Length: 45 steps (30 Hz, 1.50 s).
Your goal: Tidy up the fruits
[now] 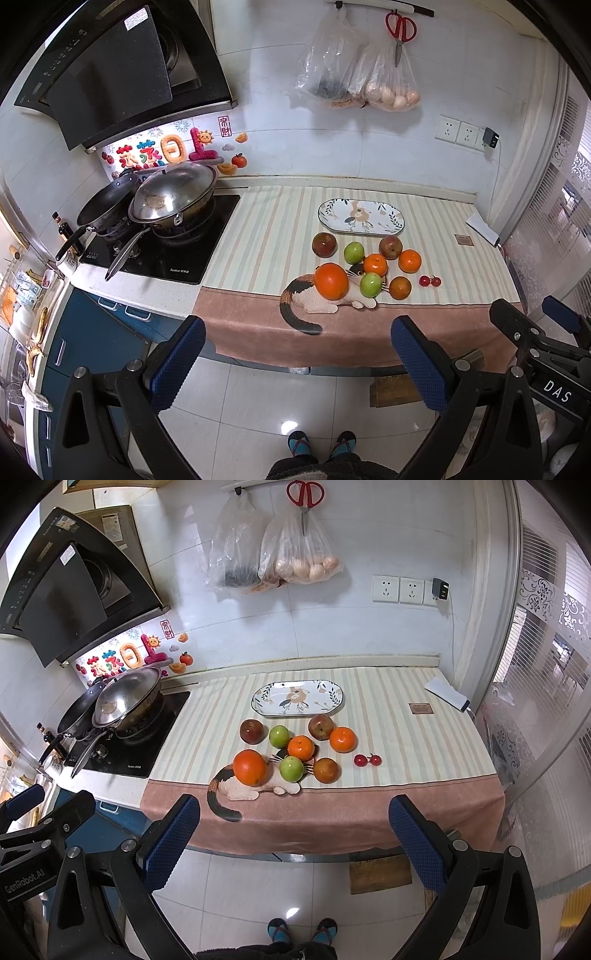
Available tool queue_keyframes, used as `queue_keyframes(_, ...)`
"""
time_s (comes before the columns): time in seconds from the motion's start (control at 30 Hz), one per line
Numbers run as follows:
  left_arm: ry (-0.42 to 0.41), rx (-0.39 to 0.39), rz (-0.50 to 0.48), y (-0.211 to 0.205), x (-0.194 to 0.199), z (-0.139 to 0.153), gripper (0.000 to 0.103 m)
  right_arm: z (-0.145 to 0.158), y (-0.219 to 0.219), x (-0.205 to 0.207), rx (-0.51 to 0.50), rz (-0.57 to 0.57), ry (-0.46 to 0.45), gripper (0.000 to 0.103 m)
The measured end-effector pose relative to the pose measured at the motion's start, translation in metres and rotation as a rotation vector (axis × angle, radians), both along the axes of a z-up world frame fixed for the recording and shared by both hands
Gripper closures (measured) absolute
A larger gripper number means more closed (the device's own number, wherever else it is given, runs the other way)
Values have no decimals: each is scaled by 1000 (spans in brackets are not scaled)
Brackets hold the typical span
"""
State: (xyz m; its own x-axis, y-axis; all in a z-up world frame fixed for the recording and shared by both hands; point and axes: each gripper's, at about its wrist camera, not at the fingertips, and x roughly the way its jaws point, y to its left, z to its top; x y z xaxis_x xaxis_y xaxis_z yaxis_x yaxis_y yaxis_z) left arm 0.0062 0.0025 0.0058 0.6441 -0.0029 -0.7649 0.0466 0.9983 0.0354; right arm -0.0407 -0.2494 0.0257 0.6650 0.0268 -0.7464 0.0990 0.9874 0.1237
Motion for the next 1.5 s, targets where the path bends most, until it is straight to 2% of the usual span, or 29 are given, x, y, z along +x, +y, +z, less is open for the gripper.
queue_keyframes(1.5, -8, 5, -5, -13, 0, -2, 0, 7, -7, -2, 2, -8, -11, 0)
